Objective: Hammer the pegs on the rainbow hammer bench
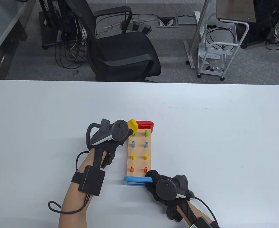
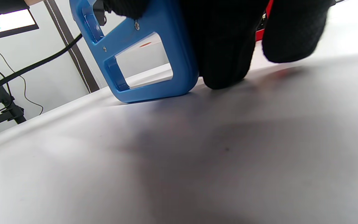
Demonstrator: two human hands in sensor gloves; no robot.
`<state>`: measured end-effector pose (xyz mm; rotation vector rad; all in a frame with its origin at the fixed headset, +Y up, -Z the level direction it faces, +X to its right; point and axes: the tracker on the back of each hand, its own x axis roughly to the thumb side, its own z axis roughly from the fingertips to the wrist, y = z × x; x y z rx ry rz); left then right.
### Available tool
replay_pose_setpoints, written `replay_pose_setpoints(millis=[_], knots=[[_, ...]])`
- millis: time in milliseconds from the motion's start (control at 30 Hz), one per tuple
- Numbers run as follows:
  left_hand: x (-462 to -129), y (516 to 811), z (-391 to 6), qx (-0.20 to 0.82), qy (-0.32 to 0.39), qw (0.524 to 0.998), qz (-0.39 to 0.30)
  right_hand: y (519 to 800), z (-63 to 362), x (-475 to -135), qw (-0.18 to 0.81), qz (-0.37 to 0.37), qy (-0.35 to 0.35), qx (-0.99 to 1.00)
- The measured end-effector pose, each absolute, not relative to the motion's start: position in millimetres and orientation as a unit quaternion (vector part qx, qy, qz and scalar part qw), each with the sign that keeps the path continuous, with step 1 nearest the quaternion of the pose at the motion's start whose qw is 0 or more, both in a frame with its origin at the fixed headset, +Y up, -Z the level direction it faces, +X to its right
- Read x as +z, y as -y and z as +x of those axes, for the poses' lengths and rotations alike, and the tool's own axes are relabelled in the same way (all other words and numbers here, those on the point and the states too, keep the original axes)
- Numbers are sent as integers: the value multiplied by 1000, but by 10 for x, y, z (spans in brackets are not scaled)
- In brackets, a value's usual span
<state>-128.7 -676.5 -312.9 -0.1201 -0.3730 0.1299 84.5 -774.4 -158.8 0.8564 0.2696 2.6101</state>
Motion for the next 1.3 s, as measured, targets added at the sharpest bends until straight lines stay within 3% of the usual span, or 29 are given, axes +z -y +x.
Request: replay_pose_setpoints(millis=[67, 100, 133, 200, 267, 400, 767, 1200, 1300], knots=[[-3191, 7058, -1181, -62, 179, 970, -154, 7743, 844, -1586, 189, 305, -96, 929], [-3165, 6978, -1223, -85, 183, 971, -129, 7743, 844, -1587, 189, 304, -96, 929], [-3166, 6965, -1208, -19, 190, 978, -83, 7742, 844, -1587, 188, 304, -96, 929], [-3173, 6901, -1214, -12, 184, 975, -127, 7746, 844, -1586, 189, 304, -95, 929], [-3116, 6792, -1287, 18, 182, 981, -64, 7745, 844, -1589, 189, 305, -97, 928], [-2949, 6727, -1386, 63, 190, 978, -59, 7747, 846, -1592, 190, 308, -96, 927], [-2580, 6614, -1569, 55, 196, 978, -36, 7747, 848, -1593, 191, 309, -96, 927], [-2602, 6559, -1386, 71, 217, 973, -35, 7745, 849, -1591, 189, 308, -94, 928], [-2663, 6722, -1303, -20, 217, 971, -97, 7746, 848, -1590, 189, 308, -94, 928]])
